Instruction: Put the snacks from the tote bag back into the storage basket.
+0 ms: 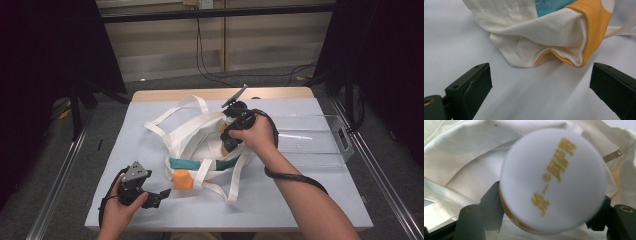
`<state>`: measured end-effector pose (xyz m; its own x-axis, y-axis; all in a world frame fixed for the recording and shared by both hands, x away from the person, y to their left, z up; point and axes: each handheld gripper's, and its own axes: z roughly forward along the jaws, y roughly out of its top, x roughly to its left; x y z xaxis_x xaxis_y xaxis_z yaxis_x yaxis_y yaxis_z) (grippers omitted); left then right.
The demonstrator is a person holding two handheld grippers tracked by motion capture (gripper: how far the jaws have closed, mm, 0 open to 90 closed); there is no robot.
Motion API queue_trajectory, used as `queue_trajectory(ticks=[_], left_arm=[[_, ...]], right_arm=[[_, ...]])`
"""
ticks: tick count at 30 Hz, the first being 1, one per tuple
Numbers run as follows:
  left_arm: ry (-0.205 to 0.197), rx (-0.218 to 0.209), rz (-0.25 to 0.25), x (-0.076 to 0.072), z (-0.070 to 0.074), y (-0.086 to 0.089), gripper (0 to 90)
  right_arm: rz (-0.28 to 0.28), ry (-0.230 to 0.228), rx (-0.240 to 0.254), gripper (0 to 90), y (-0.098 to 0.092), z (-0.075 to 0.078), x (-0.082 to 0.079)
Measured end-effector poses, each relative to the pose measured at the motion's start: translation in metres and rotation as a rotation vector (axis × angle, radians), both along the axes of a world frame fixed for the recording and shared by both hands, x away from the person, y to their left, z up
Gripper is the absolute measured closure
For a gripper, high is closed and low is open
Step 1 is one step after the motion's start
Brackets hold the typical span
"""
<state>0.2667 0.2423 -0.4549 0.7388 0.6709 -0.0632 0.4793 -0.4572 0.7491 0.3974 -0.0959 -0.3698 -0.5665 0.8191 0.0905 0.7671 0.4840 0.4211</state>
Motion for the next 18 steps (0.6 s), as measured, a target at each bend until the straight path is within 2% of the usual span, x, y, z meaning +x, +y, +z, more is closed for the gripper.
queue_trajectory(ticks=[6,7,18], left_arm=[[0.002,-0.006,0.004,0.000,0.000,0.001,3.8],[0.003,-0.018,0.012,-0.001,0.000,0.001,3.8],[0.003,-0.017,0.006,0.000,0.000,0.000,3.8]], right_arm=[[0.012,0.020,-0.018,30.6,-0.001,0.004,0.002],[0.010,0.025,-0.022,30.6,-0.001,0.006,0.002],[0.026,0.065,-0.047,30.6,-0.002,0.025,0.005]])
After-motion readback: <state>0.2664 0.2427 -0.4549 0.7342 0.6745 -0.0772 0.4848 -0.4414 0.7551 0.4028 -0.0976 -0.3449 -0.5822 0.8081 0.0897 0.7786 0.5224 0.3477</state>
